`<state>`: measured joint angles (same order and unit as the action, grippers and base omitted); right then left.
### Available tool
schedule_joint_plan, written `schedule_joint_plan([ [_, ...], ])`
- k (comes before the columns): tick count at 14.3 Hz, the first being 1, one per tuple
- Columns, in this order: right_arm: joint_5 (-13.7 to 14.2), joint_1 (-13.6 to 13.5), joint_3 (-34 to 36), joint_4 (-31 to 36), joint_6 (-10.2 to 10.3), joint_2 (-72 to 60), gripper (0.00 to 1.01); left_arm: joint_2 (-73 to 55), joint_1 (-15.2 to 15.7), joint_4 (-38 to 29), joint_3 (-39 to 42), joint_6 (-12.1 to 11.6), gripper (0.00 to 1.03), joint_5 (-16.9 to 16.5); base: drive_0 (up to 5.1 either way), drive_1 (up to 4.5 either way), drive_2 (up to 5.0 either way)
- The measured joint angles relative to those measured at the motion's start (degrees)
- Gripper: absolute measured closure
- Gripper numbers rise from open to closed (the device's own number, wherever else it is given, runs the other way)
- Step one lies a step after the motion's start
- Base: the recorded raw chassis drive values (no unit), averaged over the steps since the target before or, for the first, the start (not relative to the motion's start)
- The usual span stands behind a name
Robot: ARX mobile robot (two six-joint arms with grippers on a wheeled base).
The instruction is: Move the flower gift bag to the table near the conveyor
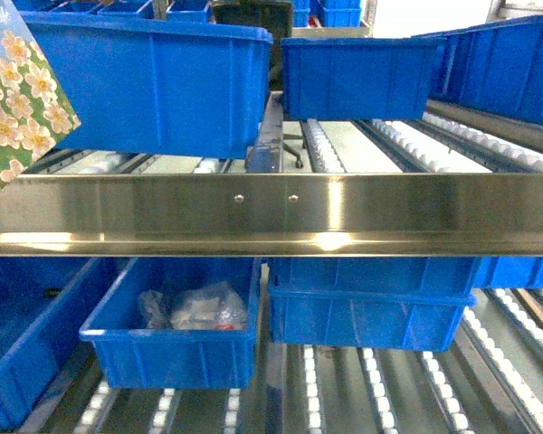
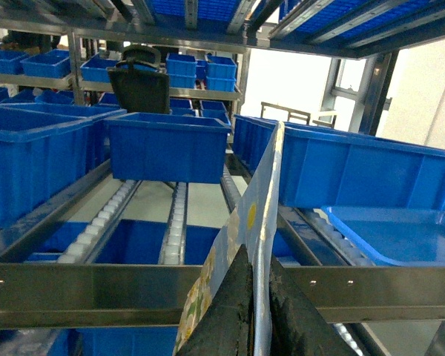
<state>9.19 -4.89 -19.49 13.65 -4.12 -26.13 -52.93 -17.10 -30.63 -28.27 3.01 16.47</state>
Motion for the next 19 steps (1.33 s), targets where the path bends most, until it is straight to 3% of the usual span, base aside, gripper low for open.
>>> schedule_joint_plan([
  [13, 0.00, 0.00, 0.00, -0.13, 0.00, -0.04, 0.98, 0.04, 0.00, 0.02, 0.00, 0.00, 1.01, 0.02, -4.7, 0.88, 3.8],
  [19, 0.00, 0.00, 0.00, -0.11, 0.00, 0.00, 0.98, 0.13, 0.00, 0.11, 0.00, 0.00, 1.01, 0.02, -5.0, 2.31, 2.6],
])
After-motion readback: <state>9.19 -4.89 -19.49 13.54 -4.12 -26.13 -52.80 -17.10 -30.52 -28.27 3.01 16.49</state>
